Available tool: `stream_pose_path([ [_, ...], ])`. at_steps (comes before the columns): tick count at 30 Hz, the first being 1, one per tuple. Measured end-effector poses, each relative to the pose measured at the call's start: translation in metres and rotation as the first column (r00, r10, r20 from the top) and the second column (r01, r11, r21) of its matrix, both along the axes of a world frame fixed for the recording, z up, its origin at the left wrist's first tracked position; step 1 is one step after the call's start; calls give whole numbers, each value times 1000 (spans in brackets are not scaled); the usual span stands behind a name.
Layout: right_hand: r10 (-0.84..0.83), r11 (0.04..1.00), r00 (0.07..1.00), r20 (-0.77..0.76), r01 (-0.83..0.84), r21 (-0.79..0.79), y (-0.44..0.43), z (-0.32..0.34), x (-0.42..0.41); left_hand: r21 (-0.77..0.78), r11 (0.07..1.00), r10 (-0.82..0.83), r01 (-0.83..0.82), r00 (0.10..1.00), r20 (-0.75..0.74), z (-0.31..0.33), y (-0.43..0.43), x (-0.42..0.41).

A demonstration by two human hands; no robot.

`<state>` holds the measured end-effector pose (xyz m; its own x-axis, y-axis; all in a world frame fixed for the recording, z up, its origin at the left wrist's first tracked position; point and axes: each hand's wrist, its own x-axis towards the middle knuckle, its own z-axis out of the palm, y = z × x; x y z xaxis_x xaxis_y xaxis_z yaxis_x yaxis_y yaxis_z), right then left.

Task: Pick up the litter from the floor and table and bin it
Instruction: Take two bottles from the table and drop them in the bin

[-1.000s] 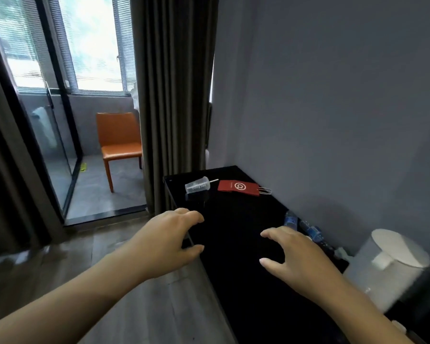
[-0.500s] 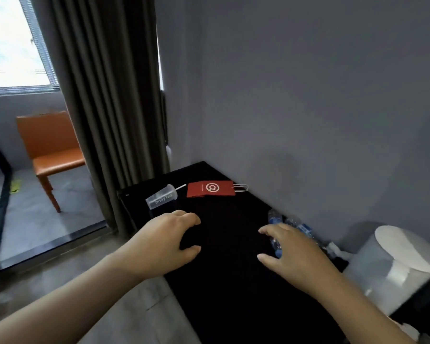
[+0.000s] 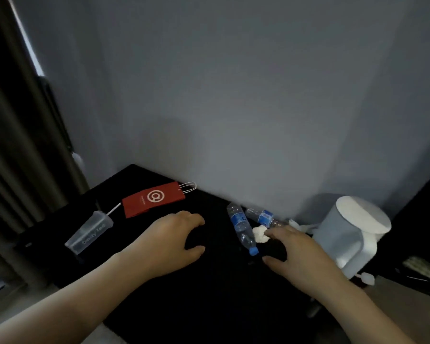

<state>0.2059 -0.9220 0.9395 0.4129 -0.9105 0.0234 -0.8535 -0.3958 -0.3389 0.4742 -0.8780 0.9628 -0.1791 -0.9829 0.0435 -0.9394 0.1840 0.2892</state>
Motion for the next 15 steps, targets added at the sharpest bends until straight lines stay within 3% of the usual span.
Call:
stream_pose_path([
  [7,-231,970,971,-61,235,66,13,-15,18,101,976,-192,193,981,-15,-14,-54,24],
  [15,-374,916,921,-112,385,113,9,-34,8,153,942,-297,299,954,-38,-44,-92,8],
])
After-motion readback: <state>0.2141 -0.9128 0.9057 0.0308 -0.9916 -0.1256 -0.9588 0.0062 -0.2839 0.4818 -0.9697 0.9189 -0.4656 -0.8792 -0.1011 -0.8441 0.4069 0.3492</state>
